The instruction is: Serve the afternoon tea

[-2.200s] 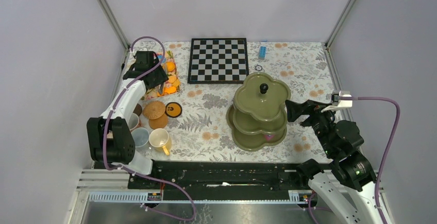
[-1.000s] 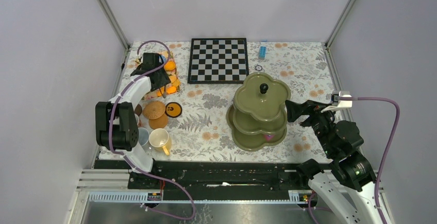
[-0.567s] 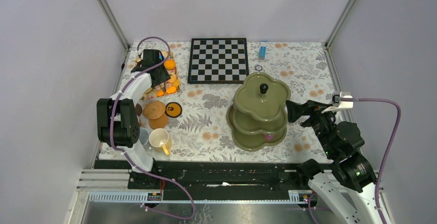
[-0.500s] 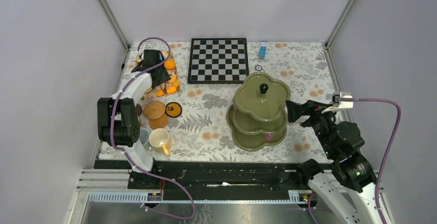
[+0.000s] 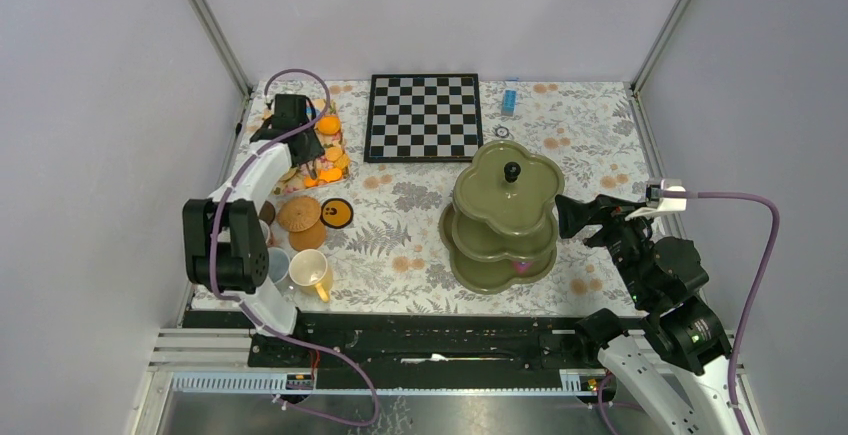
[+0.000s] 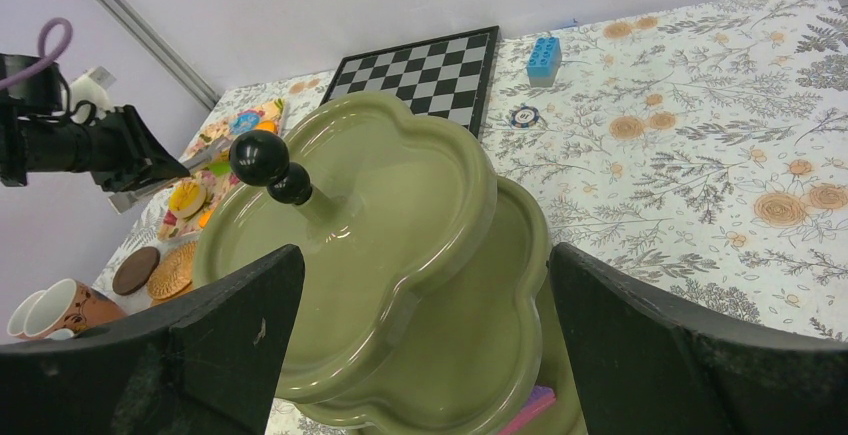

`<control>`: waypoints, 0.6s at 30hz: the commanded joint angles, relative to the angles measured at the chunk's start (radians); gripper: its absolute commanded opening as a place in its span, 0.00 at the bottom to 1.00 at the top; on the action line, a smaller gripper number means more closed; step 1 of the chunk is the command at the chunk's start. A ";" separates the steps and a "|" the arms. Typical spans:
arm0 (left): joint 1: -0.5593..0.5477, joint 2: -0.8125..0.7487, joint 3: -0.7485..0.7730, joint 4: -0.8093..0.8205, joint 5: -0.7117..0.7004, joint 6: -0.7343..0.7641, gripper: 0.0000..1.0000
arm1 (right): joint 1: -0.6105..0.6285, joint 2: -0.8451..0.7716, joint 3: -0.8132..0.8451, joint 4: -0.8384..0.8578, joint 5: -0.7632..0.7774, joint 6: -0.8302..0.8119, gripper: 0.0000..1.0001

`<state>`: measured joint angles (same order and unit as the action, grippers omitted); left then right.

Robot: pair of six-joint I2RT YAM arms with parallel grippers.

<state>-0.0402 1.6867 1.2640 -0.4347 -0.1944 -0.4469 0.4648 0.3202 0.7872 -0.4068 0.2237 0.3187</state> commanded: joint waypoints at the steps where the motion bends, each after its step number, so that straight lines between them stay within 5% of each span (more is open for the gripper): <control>1: -0.011 -0.156 0.043 -0.021 -0.023 0.067 0.30 | 0.005 -0.009 0.000 0.034 0.018 -0.004 0.98; 5: -0.075 -0.304 -0.016 -0.068 0.077 0.159 0.30 | 0.005 -0.008 -0.001 0.034 0.024 -0.003 0.98; 9: -0.315 -0.442 -0.115 -0.137 0.034 0.264 0.30 | 0.005 -0.002 -0.002 0.040 0.029 -0.004 0.98; 18: -0.788 -0.656 -0.236 -0.339 0.080 0.191 0.30 | 0.005 0.011 -0.003 0.064 0.028 -0.010 0.98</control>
<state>-0.7078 1.0710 1.0393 -0.6781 -0.1417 -0.2478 0.4648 0.3210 0.7860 -0.3985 0.2268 0.3183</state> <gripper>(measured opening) 0.371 0.988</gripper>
